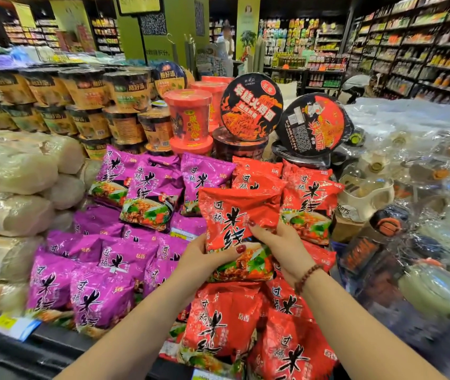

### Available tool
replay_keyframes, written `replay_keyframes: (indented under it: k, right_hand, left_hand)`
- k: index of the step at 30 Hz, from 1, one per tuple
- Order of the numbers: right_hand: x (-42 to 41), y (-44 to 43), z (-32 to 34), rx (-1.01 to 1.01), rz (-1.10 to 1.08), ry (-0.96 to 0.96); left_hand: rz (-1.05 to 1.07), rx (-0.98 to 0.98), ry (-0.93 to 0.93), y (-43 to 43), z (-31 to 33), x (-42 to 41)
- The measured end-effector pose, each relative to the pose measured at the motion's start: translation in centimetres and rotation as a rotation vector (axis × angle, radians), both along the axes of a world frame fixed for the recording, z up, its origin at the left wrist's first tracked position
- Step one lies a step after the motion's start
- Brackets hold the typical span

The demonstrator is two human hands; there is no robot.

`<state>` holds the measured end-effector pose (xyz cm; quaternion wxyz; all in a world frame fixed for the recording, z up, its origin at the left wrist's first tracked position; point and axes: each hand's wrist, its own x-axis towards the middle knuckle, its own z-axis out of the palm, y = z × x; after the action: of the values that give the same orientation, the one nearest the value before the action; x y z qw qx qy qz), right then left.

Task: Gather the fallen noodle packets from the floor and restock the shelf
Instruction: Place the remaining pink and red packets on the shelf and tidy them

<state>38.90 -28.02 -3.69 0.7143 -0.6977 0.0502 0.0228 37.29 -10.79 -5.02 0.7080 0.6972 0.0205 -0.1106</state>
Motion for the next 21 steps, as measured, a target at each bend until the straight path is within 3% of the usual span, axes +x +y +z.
replay_keyframes:
  k: [4, 8, 15, 21]
  right_hand:
    - [0.0, -0.1, 0.0, 0.096, -0.115, 0.046]
    - [0.2, -0.2, 0.1, 0.146, -0.147, 0.069]
    - [3.0, 0.6, 0.5, 0.005, -0.390, -0.063]
    - [7.1, 0.3, -1.7, -0.121, -0.590, -0.126]
  left_hand:
    - [-0.004, 0.105, -0.052, 0.6, -0.4, 0.1]
    - [-0.003, 0.089, -0.089, 1.0, -0.6, 0.7]
    - [0.097, 0.314, -0.196, 2.2, -3.0, 0.6]
    - [-0.105, 0.596, -0.345, 4.5, -5.7, -3.3]
